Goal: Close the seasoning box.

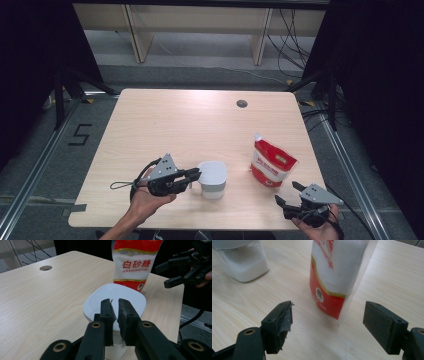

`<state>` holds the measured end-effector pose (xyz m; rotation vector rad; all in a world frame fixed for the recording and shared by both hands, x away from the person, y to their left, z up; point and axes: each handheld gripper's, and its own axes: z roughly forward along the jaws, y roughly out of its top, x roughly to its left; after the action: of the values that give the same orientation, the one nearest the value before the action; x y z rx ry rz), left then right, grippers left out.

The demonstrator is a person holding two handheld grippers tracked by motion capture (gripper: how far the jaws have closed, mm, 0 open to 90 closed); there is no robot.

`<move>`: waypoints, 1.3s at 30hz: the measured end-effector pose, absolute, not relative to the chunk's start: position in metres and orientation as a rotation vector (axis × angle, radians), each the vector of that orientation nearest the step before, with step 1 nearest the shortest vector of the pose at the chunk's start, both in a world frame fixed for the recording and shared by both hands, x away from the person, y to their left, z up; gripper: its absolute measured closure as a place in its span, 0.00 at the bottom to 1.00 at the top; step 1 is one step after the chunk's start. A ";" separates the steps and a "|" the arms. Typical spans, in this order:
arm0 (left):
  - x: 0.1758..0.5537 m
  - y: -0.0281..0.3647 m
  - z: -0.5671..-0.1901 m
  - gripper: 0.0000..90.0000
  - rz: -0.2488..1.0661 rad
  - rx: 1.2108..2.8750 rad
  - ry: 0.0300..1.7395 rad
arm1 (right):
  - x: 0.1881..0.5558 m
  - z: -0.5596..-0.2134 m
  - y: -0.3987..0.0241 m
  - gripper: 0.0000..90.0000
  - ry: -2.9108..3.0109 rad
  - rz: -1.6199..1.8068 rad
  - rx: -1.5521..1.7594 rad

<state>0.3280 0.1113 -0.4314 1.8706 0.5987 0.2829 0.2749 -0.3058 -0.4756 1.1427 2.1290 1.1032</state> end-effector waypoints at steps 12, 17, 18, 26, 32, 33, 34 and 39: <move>0.332 0.122 -0.430 0.50 0.253 1.847 0.668 | 0.276 -0.476 -0.307 0.27 2.133 1.101 1.113; 0.332 0.126 -0.431 0.43 0.259 1.841 0.704 | 0.274 -0.476 -0.305 0.27 2.128 1.106 1.165; 0.332 0.127 -0.431 0.42 0.262 1.843 0.702 | 0.274 -0.476 -0.305 0.27 2.129 1.107 1.153; 0.334 0.135 -0.436 0.34 0.262 1.858 0.684 | 0.275 -0.476 -0.306 0.27 2.127 1.101 1.131; 0.332 0.143 -0.444 0.30 0.273 1.873 0.685 | 0.277 -0.476 -0.307 0.26 2.127 1.108 1.106; 0.332 0.144 -0.446 0.30 0.268 1.862 0.688 | 0.277 -0.476 -0.307 0.26 2.128 1.109 1.107; 0.332 0.145 -0.448 0.29 0.278 1.869 0.684 | 0.277 -0.476 -0.307 0.26 2.128 1.111 1.109; 0.328 0.152 -0.456 0.28 0.279 1.870 0.703 | 0.275 -0.475 -0.306 0.24 2.117 1.112 1.148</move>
<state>0.3279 0.1516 -0.4563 1.8701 0.7034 0.2787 0.2746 -0.3055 -0.4753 1.1480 2.1174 1.1120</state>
